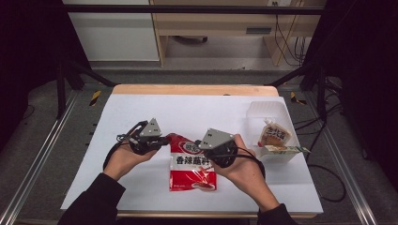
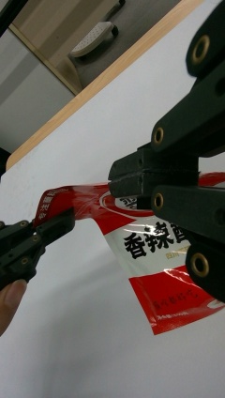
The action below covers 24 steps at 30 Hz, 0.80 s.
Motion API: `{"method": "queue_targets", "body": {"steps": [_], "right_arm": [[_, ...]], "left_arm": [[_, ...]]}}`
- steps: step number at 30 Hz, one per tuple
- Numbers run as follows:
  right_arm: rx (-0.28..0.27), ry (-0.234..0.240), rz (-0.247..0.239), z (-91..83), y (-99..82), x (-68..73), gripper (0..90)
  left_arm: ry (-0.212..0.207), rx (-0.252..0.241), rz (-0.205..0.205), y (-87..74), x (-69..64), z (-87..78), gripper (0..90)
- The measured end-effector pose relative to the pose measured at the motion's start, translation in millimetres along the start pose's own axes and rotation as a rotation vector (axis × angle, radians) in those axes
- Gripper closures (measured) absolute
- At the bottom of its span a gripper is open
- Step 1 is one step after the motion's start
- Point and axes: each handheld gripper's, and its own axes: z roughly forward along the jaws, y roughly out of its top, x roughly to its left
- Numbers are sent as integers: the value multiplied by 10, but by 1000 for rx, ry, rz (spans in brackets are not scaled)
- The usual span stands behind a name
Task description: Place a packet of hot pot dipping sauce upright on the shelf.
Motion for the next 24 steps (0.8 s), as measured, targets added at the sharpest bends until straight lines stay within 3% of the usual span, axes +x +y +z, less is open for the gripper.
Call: {"method": "queue_targets", "body": {"steps": [14, 20, 24], "right_arm": [[8, 3, 46, -156, -47, -264, 900], [71, 27, 19, -211, -47, -316, 717], [100, 16, -12, -213, -22, -330, 599]], "left_arm": [[17, 5, 89, 255, -149, -219, 900], [29, -2, 120, 340, -223, -307, 900], [32, -7, 135, 376, -250, -344, 900]]}}
